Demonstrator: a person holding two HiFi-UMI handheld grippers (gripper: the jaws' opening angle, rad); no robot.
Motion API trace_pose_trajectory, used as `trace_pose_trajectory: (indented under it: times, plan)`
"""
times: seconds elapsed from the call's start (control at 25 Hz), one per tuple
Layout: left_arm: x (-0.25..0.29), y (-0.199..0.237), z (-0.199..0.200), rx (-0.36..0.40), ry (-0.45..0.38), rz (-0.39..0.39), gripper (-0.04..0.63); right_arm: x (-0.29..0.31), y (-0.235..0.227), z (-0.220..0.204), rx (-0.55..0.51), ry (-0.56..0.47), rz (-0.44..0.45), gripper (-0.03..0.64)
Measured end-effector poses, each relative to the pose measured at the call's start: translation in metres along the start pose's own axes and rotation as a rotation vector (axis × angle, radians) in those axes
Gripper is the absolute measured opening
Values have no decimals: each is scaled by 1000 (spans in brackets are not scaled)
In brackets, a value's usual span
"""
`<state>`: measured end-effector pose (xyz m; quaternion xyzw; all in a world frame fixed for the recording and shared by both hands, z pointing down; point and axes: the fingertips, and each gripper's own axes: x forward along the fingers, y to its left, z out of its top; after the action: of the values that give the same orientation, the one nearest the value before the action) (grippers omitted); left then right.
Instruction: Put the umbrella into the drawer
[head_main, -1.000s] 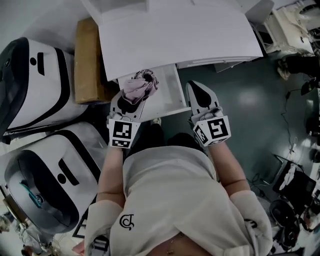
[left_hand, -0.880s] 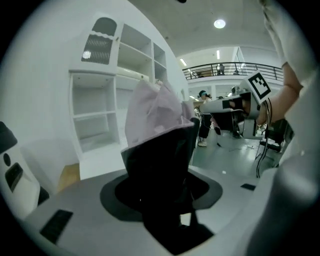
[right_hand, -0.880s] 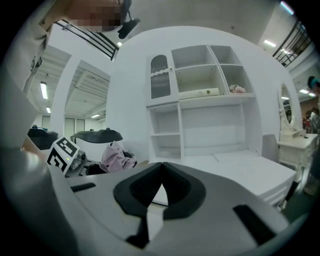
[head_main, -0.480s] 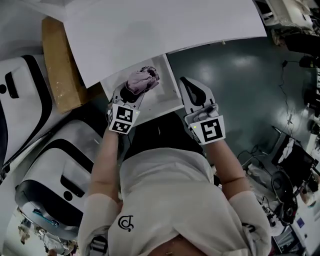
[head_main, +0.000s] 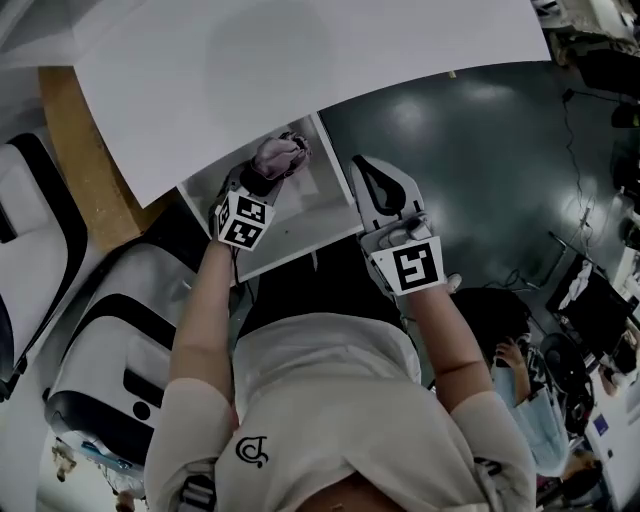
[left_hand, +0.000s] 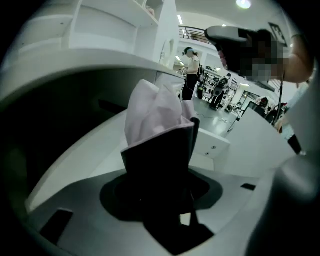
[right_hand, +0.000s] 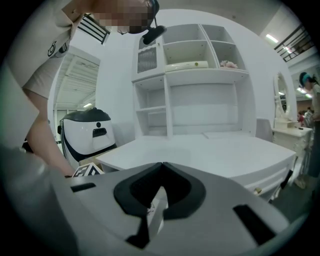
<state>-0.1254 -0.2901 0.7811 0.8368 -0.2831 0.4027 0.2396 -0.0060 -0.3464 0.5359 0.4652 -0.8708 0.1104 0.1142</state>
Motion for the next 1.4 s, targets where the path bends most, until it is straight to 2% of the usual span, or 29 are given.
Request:
trace_pose_trajectory:
  times: [0.12,0.32,0.64,0.8,1.0,1.16,1.4]
  plan:
    - [21,-6,-13,30,83,-23,229,0,-13,-16,19,25,-26,6]
    - [48,-9,-24,70,197,-46,230,3,-35,-32,124,53,-61,6]
    - [52,-5,-31,50,214,-45,243,6,-36,-40,130,70,-58,6]
    - [47,-9,-32,22,231,-32,304,5,-29,-32,117,70,-47,6]
    - [23,-9,8,-92,123,11,325,6,-25,-9,89,53,-6,6]
    - [-14,-9,41,-93,43,67,315,1,-14,15,67,24,30,6]
    - [-74,4,85,-134,-92,190,74,-4,0,51,13,-26,82,6]
